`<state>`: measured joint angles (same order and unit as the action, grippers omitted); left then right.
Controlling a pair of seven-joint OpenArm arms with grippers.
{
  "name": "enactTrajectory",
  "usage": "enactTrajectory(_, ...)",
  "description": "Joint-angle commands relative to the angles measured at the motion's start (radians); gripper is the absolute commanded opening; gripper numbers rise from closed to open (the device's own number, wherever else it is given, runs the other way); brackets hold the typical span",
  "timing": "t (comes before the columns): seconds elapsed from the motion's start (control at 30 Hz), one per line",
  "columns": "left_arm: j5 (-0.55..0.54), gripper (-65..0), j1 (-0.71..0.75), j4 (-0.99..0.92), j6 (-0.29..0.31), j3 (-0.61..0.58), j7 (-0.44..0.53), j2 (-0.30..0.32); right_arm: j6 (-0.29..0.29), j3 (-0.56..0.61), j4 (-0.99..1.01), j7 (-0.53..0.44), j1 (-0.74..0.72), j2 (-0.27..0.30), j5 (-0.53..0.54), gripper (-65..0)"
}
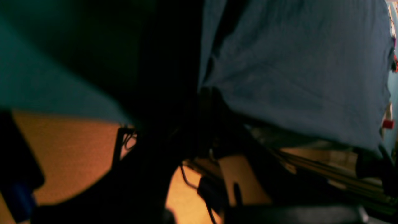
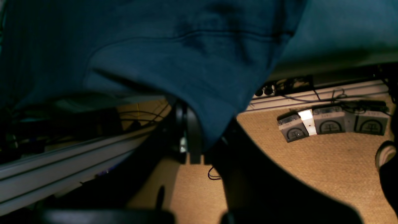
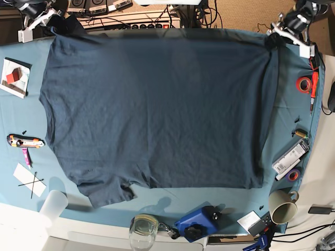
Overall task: Fold the T-shirt properly
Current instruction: 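Lift both shoulder corners and pull them back toward the robot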
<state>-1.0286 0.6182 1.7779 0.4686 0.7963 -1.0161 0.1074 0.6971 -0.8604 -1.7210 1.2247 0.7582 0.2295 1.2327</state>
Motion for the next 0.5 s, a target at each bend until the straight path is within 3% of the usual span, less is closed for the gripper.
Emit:
enactTrajectory(0.0, -0.036, -65.0, 0.013, 0.012, 0.003, 0.023, 0.011, 0.01, 0.001, -0.02, -0.013, -0.008, 0.013, 0.014, 0.036, -65.0)
enactTrajectory(0.47, -0.076, -65.0, 0.033, 0.02, 0.003, 0.065, 0.006, 0.01, 0.001, -0.026, -0.013, -0.002, -0.021, 0.015, 0.041, -65.0)
